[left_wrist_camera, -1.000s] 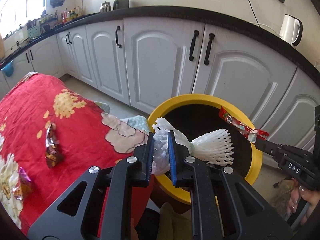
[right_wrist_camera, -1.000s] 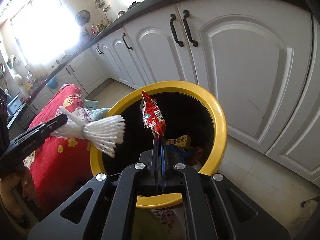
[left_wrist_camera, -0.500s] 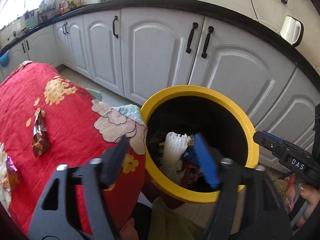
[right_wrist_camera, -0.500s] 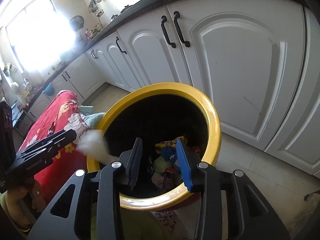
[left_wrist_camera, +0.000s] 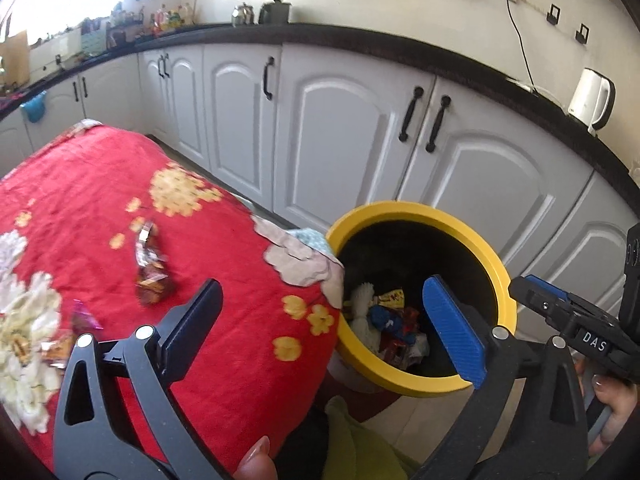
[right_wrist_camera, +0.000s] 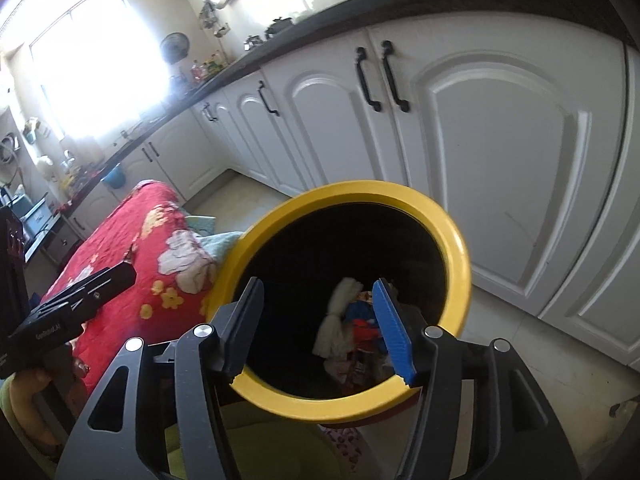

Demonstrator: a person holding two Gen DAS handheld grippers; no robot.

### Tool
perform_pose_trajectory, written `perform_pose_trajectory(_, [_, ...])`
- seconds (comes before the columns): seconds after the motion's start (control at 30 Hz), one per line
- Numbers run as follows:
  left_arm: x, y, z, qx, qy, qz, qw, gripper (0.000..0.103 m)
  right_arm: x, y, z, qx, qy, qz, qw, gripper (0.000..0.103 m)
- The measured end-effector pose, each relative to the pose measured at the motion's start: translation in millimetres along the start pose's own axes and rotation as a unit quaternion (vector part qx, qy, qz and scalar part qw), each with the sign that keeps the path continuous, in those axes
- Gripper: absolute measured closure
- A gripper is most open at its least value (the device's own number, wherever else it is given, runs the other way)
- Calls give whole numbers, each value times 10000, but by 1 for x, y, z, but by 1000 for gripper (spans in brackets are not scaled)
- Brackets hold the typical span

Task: Collect trash
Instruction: 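Move both open tools back over the table toward the remaining wrappers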

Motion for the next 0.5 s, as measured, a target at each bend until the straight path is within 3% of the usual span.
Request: perform_pose_trajectory(0.5, [-38,-78,26,661,112,429,9968,11,-81,-26,15,248,-628,565,9961,43])
Point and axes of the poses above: each gripper's, at about its wrist camera, not at the fingertips, and y roughly the way its jaws point, x to its right, z to its top, the point moved 10 cm from there along y, roughly the way its jaws point, and after that the axes turned 15 degrees about -z, right-handed, at the moved point
